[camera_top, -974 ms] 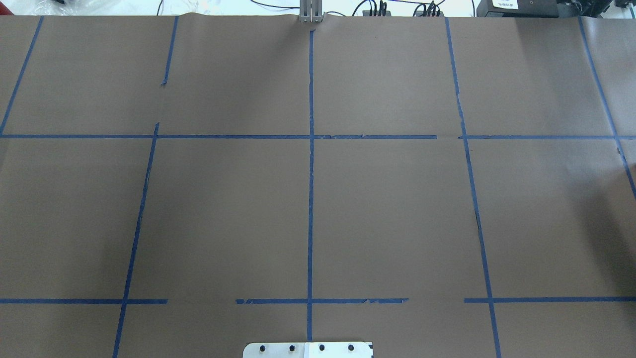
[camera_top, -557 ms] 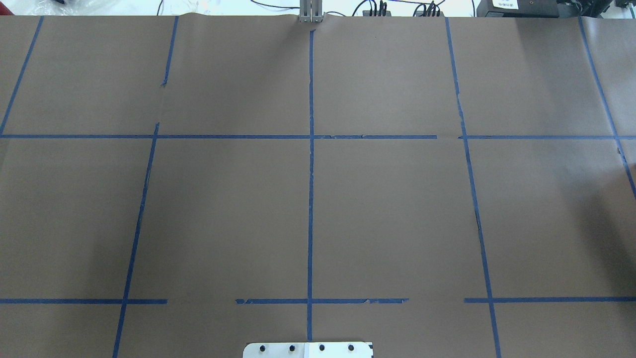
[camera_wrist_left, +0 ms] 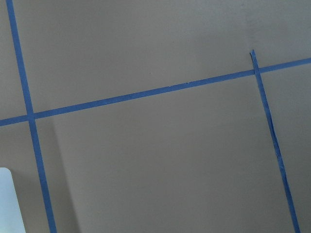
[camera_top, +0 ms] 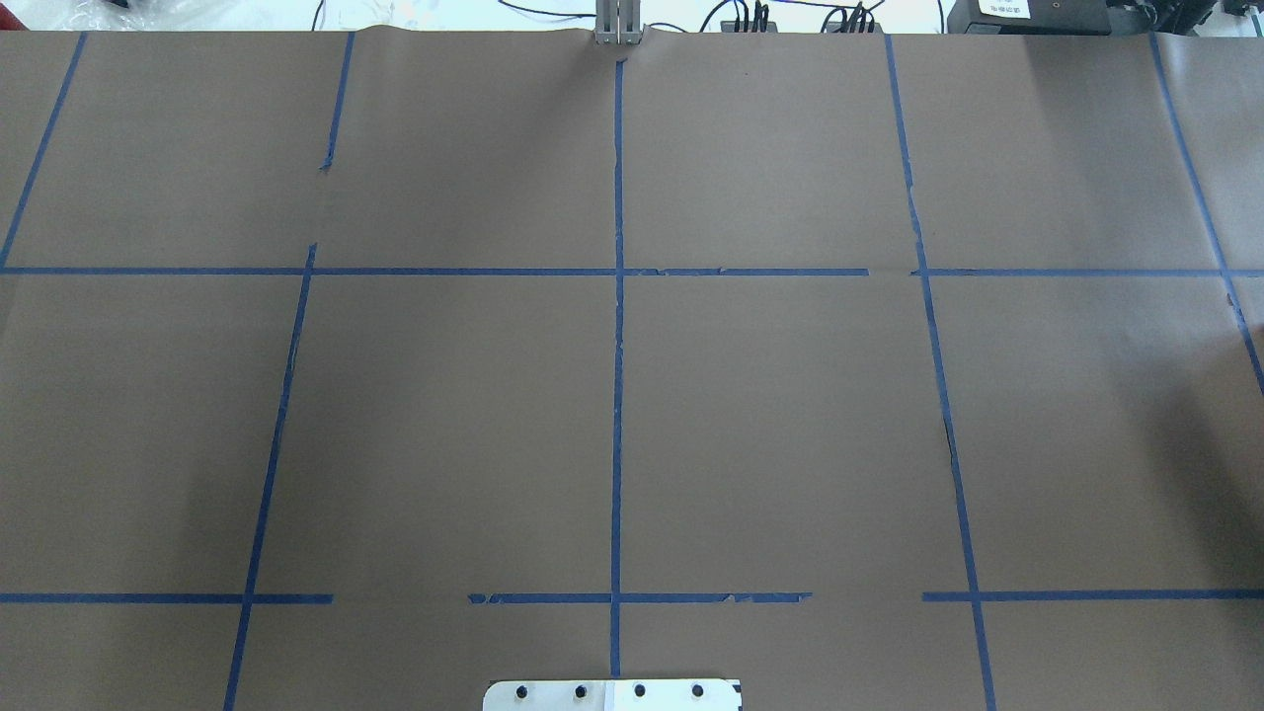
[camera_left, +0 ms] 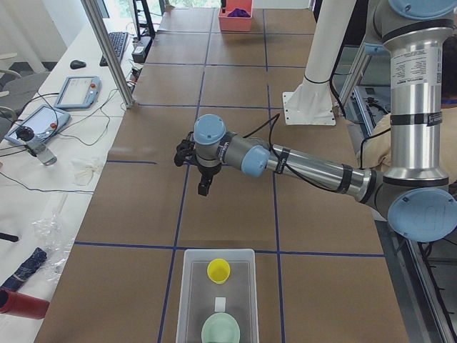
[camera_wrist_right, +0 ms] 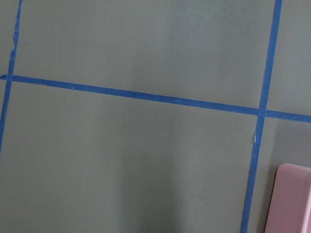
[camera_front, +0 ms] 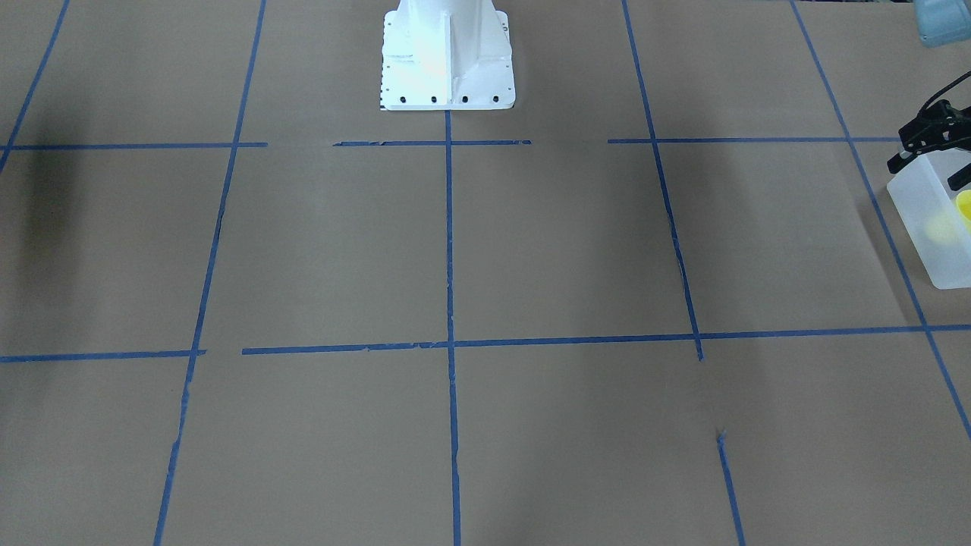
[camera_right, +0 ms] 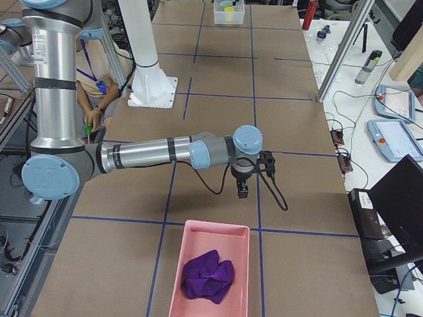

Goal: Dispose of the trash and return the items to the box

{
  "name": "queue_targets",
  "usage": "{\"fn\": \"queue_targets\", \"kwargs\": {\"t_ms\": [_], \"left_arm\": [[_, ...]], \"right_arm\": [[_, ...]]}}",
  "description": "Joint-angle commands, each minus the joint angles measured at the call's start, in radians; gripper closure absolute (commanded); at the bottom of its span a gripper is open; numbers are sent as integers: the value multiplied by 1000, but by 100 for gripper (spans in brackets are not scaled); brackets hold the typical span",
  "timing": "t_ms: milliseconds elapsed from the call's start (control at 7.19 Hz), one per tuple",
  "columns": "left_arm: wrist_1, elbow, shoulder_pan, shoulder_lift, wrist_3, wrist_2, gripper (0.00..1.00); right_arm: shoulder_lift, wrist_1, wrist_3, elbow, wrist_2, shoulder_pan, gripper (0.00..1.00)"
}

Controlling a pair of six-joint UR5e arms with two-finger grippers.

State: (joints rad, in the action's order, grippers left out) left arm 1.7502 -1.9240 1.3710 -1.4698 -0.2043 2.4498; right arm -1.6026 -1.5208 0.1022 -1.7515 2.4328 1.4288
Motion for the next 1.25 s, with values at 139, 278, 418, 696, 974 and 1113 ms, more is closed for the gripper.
{"fn": "queue_targets", "kwargs": {"t_ms": [139, 278, 418, 696, 974, 1113], "left_arm": [[8, 11, 0, 32, 2, -6, 0], [8, 16, 2, 36, 2, -11, 0], [8, 14, 0, 14, 2, 0, 0], [-6, 49, 2, -39, 3, 0, 0], [-8, 37, 8, -32, 5, -2, 0], [-8, 42, 8, -24, 5, -5, 0]], "right_arm": [[6, -48, -44, -5, 0, 12, 0], [7, -48, -44, -8, 0, 13, 0], [9, -48, -44, -6, 0, 13, 0], [10, -48, -44, -8, -1, 19, 0], [12, -48, -44, -9, -1, 18, 0], [12, -48, -44, -9, -1, 16, 0]]}}
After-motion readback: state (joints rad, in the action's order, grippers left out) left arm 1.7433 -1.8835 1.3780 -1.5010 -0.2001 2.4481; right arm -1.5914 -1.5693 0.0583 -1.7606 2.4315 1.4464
